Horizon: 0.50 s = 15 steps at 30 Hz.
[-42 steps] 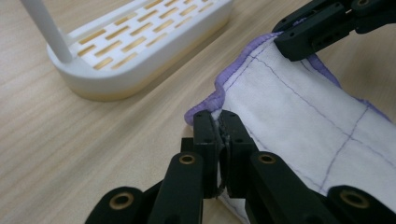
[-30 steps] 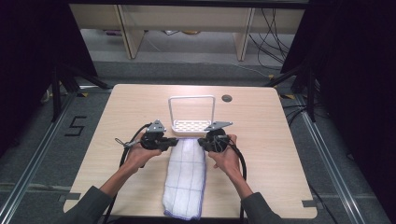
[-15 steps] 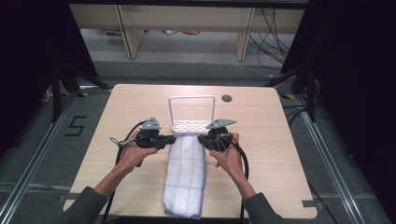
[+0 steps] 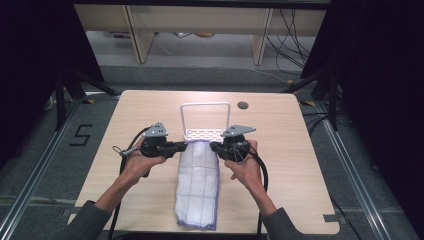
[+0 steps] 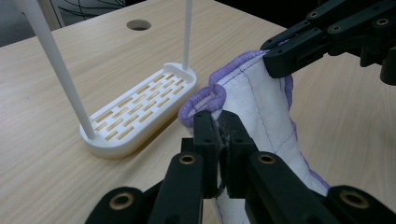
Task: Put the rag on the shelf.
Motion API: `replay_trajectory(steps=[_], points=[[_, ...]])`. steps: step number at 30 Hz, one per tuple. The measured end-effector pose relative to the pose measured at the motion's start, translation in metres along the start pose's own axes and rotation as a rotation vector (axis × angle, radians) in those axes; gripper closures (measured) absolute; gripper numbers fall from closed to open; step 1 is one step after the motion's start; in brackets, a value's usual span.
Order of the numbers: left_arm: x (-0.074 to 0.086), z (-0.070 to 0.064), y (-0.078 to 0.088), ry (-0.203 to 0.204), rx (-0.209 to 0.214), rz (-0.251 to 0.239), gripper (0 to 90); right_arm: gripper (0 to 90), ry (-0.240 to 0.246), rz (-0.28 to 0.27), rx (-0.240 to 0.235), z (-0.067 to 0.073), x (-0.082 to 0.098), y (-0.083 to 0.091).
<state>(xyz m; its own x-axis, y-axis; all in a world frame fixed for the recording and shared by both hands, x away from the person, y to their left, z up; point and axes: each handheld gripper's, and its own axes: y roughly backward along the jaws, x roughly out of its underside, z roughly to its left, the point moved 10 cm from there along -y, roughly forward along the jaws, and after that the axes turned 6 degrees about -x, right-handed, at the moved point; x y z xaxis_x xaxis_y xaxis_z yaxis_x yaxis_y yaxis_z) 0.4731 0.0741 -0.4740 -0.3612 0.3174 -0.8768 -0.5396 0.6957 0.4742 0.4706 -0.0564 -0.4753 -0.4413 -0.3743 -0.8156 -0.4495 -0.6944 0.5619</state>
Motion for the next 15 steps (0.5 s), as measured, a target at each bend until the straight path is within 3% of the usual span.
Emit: replay_trajectory(steps=[2, 3, 7, 9, 15], points=[[-0.004, -0.002, 0.003, -0.006, -0.002, -0.003, 86.0, 86.3, 0.001, 0.002, 0.005, 0.002, -0.002, 0.004], [-0.007, -0.003, 0.006, -0.013, -0.007, -0.014, 86.0, 86.3, 0.028, -0.014, 0.009, 0.001, -0.005, 0.005], [-0.017, -0.007, 0.015, -0.016, -0.002, -0.043, 86.0, 86.3, 0.01, -0.045, -0.002, 0.008, -0.013, 0.016], [-0.021, -0.009, 0.02, -0.018, 0.001, -0.054, 86.0, 86.3, 0.018, -0.058, -0.019, 0.01, -0.018, 0.021], [-0.039, -0.011, 0.033, -0.022, 0.0, -0.091, 86.1, 86.3, 0.049, -0.099, -0.008, 0.014, -0.036, 0.041]])
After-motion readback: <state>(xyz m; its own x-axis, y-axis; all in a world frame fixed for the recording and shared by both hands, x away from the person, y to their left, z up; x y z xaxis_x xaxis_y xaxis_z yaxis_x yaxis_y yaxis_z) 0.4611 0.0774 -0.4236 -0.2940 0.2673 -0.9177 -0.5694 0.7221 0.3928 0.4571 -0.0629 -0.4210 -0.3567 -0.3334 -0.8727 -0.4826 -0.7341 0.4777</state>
